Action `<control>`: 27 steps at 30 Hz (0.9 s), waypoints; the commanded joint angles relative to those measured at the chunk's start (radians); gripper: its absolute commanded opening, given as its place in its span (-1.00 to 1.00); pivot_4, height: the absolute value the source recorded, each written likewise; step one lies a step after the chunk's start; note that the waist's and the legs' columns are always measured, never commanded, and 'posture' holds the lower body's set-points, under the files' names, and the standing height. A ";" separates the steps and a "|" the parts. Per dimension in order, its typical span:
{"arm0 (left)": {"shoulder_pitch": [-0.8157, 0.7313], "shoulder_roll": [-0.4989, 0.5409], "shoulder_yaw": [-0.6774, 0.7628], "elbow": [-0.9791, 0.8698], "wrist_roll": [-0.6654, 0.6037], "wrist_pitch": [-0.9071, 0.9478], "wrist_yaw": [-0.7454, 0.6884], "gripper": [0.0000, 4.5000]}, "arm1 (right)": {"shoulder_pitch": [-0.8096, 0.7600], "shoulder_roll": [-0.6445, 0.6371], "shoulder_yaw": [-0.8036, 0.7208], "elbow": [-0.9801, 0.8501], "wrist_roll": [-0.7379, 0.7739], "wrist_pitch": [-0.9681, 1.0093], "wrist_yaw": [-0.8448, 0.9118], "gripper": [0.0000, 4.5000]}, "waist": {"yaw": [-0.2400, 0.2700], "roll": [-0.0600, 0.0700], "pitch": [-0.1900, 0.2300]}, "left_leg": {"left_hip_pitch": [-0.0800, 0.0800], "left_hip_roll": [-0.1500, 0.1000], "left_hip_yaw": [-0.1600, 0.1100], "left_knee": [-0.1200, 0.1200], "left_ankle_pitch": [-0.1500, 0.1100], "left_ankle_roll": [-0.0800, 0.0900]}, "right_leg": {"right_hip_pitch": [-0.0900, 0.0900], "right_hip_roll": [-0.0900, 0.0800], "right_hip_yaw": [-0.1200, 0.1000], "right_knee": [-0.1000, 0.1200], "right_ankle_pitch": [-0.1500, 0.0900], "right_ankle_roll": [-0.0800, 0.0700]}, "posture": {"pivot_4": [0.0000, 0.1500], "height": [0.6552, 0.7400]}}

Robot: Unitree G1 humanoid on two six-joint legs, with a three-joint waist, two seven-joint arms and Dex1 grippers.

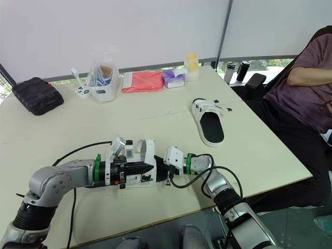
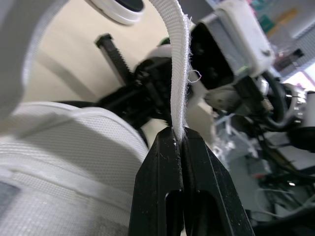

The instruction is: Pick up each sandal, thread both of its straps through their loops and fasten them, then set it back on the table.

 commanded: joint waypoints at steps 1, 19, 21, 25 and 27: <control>0.016 0.020 -0.009 -0.043 -0.029 0.019 -0.029 -0.98 | 0.055 -0.018 0.039 0.184 -0.119 0.090 -0.055 -1.00 | 0.000 0.000 0.000 | 0.000 0.000 0.000 0.000 0.000 0.000 | 0.000 0.000 0.000 0.000 0.000 0.000 | 1.00 1.00; 0.079 0.079 -0.128 -0.076 0.220 -0.272 -0.098 -0.98 | 0.053 -0.009 0.038 0.186 -0.116 0.093 -0.066 -1.00 | 0.000 0.002 -0.001 | 0.000 0.001 0.000 -0.001 0.000 -0.001 | -0.001 0.000 0.000 0.000 0.000 0.000 | 1.00 1.00; 0.083 0.071 -0.113 -0.094 0.200 -0.275 -0.100 -0.98 | 0.054 -0.009 0.037 0.186 -0.116 0.092 -0.067 -1.00 | 0.000 0.002 -0.001 | 0.000 0.001 0.001 -0.001 0.000 -0.001 | -0.001 0.000 0.000 0.000 0.000 0.000 | 1.00 1.00; 0.079 0.053 -0.124 -0.095 0.233 -0.297 -0.071 -0.98 | 0.053 -0.008 0.038 0.193 -0.116 0.091 -0.067 -1.00 | 0.000 0.002 -0.001 | 0.000 0.001 0.001 -0.001 0.000 0.000 | -0.001 0.000 0.000 0.000 0.000 0.000 | 1.00 1.00; 0.080 0.038 -0.138 -0.097 0.255 -0.299 -0.047 -0.98 | 0.052 -0.006 0.037 0.194 -0.115 0.092 -0.067 -1.00 | 0.001 0.002 -0.001 | 0.000 0.001 0.001 -0.001 0.000 0.000 | -0.001 0.000 0.000 0.000 0.000 0.000 | 1.00 1.00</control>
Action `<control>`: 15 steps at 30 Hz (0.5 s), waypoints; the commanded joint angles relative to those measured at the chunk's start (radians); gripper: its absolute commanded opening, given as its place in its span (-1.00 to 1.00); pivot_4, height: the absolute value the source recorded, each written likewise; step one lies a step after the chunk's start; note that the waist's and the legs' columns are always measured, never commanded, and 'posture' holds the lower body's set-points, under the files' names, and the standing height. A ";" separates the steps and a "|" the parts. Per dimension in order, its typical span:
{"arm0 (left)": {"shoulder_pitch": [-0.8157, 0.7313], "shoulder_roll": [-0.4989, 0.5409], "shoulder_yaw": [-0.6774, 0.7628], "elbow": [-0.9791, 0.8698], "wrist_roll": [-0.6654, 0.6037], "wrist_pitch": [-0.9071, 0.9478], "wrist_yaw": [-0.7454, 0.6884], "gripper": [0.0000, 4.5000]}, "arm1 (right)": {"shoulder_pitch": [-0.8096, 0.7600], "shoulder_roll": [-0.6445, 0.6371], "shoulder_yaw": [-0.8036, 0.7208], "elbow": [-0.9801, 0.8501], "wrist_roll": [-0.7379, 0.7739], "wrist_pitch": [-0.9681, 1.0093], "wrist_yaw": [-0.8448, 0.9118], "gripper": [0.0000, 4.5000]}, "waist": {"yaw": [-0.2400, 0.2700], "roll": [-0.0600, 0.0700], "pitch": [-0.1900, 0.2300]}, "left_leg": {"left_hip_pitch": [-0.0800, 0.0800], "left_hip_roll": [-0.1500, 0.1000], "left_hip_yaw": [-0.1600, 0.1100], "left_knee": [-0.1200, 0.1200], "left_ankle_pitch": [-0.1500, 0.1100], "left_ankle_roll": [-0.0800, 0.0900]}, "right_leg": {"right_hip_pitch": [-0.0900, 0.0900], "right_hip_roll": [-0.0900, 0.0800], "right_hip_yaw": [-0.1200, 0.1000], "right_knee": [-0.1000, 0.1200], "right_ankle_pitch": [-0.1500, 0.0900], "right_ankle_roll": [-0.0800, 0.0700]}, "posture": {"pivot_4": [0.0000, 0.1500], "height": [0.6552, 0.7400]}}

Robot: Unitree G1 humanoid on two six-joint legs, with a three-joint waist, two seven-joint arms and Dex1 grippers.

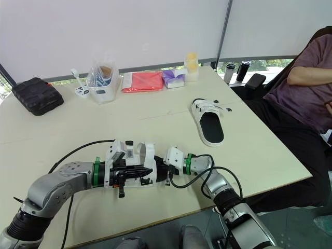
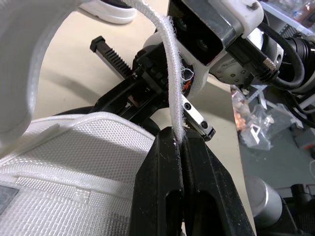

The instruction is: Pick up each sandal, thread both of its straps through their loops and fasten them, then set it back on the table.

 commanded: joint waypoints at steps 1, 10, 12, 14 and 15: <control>0.007 -0.025 -0.037 -0.021 0.033 -0.005 0.034 -0.98 | 0.048 -0.009 0.036 0.192 -0.114 0.092 -0.054 -1.00 | 0.001 0.000 0.000 | 0.000 0.000 0.000 0.000 0.000 0.000 | 0.000 0.000 0.000 0.000 0.000 0.000 | 1.00 1.00; 0.037 -0.024 -0.039 -0.067 0.029 0.029 0.044 -0.98 | 0.046 -0.010 0.038 0.198 -0.115 0.090 -0.052 -1.00 | 0.000 0.000 -0.002 | 0.001 0.000 0.000 0.000 0.000 0.000 | 0.000 0.000 0.000 0.000 0.000 0.000 | 1.00 1.00; 0.042 -0.007 -0.035 -0.078 0.003 0.069 0.031 -0.98 | 0.042 -0.008 0.038 0.204 -0.115 0.088 -0.051 -1.00 | 0.000 -0.001 -0.002 | 0.001 0.000 0.000 0.000 0.000 0.000 | -0.001 0.000 -0.001 0.000 0.000 0.000 | 1.00 1.00; 0.044 0.009 -0.035 -0.087 -0.012 0.098 0.022 -0.98 | 0.039 -0.006 0.038 0.208 -0.116 0.087 -0.051 -1.00 | -0.002 -0.001 -0.003 | 0.001 -0.001 0.001 0.000 0.000 0.000 | -0.001 0.000 -0.001 0.000 0.000 0.000 | 1.00 1.00; 0.043 0.026 -0.039 -0.093 -0.017 0.110 0.010 -0.98 | 0.037 -0.006 0.038 0.210 -0.116 0.086 -0.051 -1.00 | -0.002 -0.001 -0.003 | 0.001 0.000 0.001 0.000 0.000 0.000 | -0.001 0.000 -0.001 0.000 0.000 0.000 | 1.00 1.00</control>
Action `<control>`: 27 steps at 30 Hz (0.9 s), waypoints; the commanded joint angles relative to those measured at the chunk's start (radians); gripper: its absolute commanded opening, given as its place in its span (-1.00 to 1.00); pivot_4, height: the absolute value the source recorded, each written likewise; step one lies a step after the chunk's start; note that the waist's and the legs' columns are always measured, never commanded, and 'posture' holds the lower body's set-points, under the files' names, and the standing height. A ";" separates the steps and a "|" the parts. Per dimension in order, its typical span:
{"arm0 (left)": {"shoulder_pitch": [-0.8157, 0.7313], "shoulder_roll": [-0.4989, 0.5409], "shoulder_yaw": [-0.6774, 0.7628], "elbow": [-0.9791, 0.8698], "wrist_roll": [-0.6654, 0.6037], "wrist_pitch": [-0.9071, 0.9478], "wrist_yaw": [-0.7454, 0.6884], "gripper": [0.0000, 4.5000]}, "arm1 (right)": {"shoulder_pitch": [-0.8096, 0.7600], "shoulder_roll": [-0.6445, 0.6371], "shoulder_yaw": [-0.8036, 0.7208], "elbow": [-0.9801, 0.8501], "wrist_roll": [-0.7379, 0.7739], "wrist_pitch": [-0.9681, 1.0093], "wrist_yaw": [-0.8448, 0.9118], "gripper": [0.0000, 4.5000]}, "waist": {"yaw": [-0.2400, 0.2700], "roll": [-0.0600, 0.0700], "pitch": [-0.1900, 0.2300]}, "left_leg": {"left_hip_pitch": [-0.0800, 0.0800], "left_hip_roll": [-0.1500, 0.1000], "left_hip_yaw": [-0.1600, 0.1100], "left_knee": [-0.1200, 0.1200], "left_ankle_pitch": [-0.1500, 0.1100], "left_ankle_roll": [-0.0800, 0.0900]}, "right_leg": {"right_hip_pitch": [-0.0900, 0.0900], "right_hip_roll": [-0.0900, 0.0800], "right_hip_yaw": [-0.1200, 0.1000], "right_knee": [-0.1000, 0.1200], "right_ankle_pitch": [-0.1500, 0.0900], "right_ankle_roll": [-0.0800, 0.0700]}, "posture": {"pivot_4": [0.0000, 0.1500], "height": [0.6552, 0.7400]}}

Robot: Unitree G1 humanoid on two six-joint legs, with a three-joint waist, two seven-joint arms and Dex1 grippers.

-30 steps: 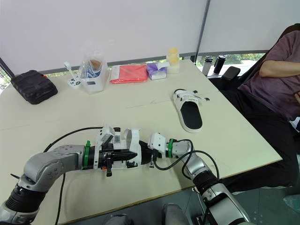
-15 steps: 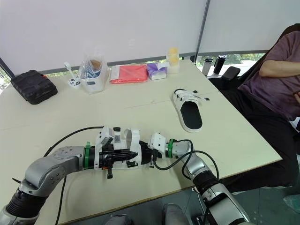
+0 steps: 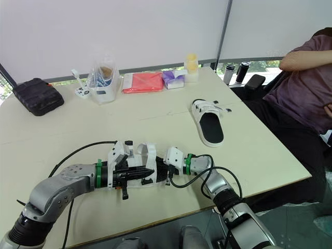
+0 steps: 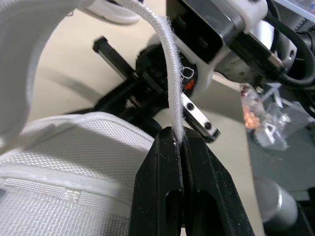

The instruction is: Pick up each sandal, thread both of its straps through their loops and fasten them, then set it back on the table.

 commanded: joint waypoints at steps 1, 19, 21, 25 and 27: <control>0.010 0.051 -0.038 -0.028 -0.019 0.063 -0.037 -0.98 | 0.041 -0.012 0.038 0.195 -0.116 0.087 -0.047 -1.00 | -0.001 0.000 0.000 | 0.000 0.000 0.000 0.000 0.000 0.000 | 0.000 0.000 0.000 0.000 0.000 0.000 | 1.00 1.00; -0.030 -0.072 0.074 0.031 -0.060 0.076 0.070 -0.98 | 0.038 -0.016 0.041 0.204 -0.120 0.077 -0.045 -1.00 | 0.002 -0.001 0.000 | 0.001 0.000 -0.001 -0.001 0.000 0.001 | 0.000 0.001 0.000 0.000 0.000 0.000 | 1.00 1.00; -0.006 -0.053 0.073 0.013 -0.065 0.088 0.061 -0.98 | 0.041 -0.018 0.040 0.201 -0.119 0.077 -0.044 -1.00 | 0.002 -0.001 0.000 | 0.001 0.000 -0.001 -0.001 0.001 0.002 | 0.000 0.001 0.000 0.000 0.000 0.000 | 1.00 1.00; 0.027 -0.039 0.077 -0.017 -0.089 0.102 0.058 -0.98 | 0.042 -0.019 0.041 0.202 -0.119 0.078 -0.044 -1.00 | 0.002 -0.001 0.000 | 0.002 0.001 -0.001 -0.001 0.001 0.002 | 0.001 0.001 0.001 0.000 0.000 0.000 | 1.00 1.00; 0.037 -0.073 0.107 -0.030 -0.161 0.148 0.087 -0.98 | 0.038 -0.016 0.043 0.207 -0.120 0.077 -0.043 -1.00 | 0.001 0.000 -0.001 | 0.001 0.001 -0.001 -0.001 0.000 0.001 | 0.001 0.001 0.001 0.000 0.000 0.000 | 1.00 1.00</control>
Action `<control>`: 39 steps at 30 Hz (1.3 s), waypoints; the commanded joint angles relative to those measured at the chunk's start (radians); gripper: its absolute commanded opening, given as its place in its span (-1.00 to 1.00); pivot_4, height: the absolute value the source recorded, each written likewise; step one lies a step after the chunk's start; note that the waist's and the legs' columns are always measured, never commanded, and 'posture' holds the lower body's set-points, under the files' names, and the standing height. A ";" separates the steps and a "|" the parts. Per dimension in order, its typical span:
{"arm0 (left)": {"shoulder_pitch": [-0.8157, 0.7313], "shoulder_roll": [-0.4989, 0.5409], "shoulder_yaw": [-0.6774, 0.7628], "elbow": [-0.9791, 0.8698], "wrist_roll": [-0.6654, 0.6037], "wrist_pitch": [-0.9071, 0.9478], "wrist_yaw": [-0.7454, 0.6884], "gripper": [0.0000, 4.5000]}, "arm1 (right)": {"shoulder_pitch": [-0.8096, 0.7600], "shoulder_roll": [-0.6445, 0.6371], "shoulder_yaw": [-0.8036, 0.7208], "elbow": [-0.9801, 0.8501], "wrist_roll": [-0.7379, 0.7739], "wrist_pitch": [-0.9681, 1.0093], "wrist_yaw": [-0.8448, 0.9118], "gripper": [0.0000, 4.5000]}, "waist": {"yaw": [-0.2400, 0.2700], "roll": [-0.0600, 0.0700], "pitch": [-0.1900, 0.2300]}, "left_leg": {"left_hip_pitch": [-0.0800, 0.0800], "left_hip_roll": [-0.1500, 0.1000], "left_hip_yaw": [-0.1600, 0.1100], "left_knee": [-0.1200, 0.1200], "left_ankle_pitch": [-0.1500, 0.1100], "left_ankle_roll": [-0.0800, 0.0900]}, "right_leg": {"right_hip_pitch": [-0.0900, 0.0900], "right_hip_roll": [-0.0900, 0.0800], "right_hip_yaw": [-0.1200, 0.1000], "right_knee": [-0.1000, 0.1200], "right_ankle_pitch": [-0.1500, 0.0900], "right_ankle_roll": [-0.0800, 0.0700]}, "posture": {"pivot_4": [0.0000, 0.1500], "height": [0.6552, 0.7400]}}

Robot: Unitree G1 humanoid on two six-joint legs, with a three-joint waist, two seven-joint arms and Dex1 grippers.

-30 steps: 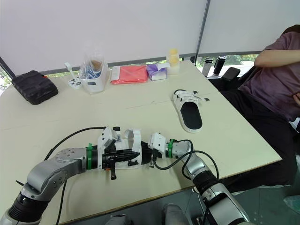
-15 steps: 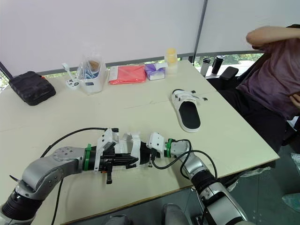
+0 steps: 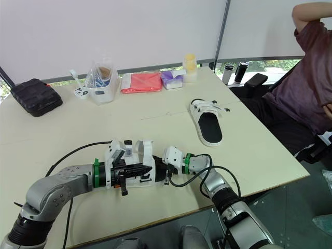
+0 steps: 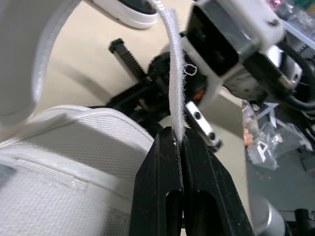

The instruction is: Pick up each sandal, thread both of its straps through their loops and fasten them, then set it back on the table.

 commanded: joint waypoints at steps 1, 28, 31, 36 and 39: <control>0.021 -0.038 0.030 -0.032 -0.103 0.076 0.033 -0.98 | 0.050 -0.023 0.040 0.185 -0.120 0.083 -0.043 -1.00 | 0.000 0.000 0.000 | 0.000 0.000 0.000 0.000 0.000 0.000 | 0.000 0.000 0.000 0.000 0.000 0.000 | 1.00 1.00; 0.120 0.125 -0.078 0.002 0.074 -0.143 -0.068 -0.98 | 0.052 -0.017 0.040 0.188 -0.119 0.086 -0.046 -1.00 | -0.002 0.001 -0.001 | 0.001 0.000 0.002 0.000 -0.002 -0.003 | -0.001 0.000 0.000 0.000 0.000 0.000 | 1.00 1.00; 0.124 0.146 -0.108 0.027 0.139 -0.220 -0.094 -0.98 | 0.050 -0.017 0.039 0.190 -0.119 0.085 -0.046 -1.00 | -0.002 0.003 -0.002 | 0.001 0.000 0.002 0.000 -0.002 -0.003 | -0.002 0.000 0.000 0.000 0.000 0.000 | 1.00 1.00; 0.123 0.156 -0.123 0.049 0.185 -0.293 -0.127 -0.98 | 0.049 -0.018 0.040 0.194 -0.120 0.084 -0.046 -1.00 | -0.002 0.004 -0.002 | 0.001 0.001 0.002 -0.001 -0.002 -0.003 | -0.002 0.000 0.000 0.000 0.000 0.000 | 1.00 1.00; 0.088 0.089 -0.106 0.063 0.177 -0.302 -0.074 -0.98 | 0.049 -0.017 0.041 0.196 -0.121 0.083 -0.048 -1.00 | -0.001 0.005 -0.003 | 0.001 0.001 0.002 -0.001 -0.002 -0.003 | -0.002 0.000 0.000 0.000 0.000 0.000 | 1.00 1.00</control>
